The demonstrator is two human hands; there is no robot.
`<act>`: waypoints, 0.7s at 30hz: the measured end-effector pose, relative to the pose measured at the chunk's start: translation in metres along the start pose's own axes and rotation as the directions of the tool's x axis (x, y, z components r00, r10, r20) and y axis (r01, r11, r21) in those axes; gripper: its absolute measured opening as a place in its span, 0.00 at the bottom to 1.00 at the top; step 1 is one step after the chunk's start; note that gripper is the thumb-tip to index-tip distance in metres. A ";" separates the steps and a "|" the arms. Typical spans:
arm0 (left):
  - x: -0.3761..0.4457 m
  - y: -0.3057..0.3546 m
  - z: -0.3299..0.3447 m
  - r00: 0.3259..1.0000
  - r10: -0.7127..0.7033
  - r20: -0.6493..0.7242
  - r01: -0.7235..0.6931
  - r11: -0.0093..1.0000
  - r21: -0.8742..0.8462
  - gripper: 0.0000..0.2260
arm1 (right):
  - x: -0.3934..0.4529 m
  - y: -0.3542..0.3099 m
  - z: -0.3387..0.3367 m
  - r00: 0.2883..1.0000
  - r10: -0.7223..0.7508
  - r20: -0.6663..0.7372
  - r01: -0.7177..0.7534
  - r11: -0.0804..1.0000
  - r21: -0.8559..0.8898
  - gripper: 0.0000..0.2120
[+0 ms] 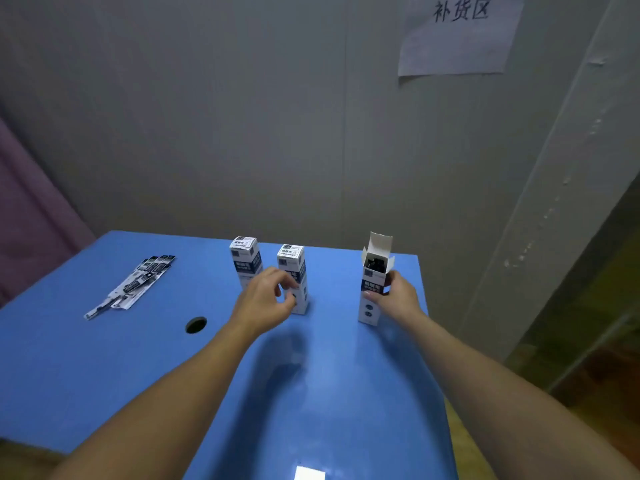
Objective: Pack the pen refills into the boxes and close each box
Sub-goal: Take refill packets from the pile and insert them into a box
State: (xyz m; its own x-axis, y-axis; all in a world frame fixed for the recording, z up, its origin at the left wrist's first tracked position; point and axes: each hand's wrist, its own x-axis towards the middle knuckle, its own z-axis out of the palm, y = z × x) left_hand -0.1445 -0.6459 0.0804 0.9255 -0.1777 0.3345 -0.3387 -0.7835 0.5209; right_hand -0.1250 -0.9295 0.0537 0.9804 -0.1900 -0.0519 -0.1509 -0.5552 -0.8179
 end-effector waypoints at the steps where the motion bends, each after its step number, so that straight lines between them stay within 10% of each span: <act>1: -0.007 -0.004 -0.002 0.999 -0.033 -0.001 0.033 0.999 0.035 0.06 | 0.002 -0.002 0.001 1.000 -0.007 0.017 0.008 1.000 -0.014 0.20; 15: -0.080 -0.047 -0.025 0.921 -0.387 0.035 0.370 0.901 0.225 0.09 | -0.008 0.001 0.010 0.977 0.209 0.035 -0.198 0.960 -0.201 0.31; 21: -0.109 -0.070 -0.056 0.874 -0.487 -0.007 0.475 0.849 0.232 0.12 | -0.055 -0.009 0.033 0.957 0.289 0.029 -0.254 0.881 -0.400 0.18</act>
State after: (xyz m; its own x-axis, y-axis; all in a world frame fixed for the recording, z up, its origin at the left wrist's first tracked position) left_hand -0.2311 -0.5386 0.0518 0.9721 0.2303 0.0443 0.1912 -0.8877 0.4189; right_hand -0.1733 -0.8875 0.0449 0.8983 -0.3188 -0.3022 -0.4322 -0.7649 -0.4776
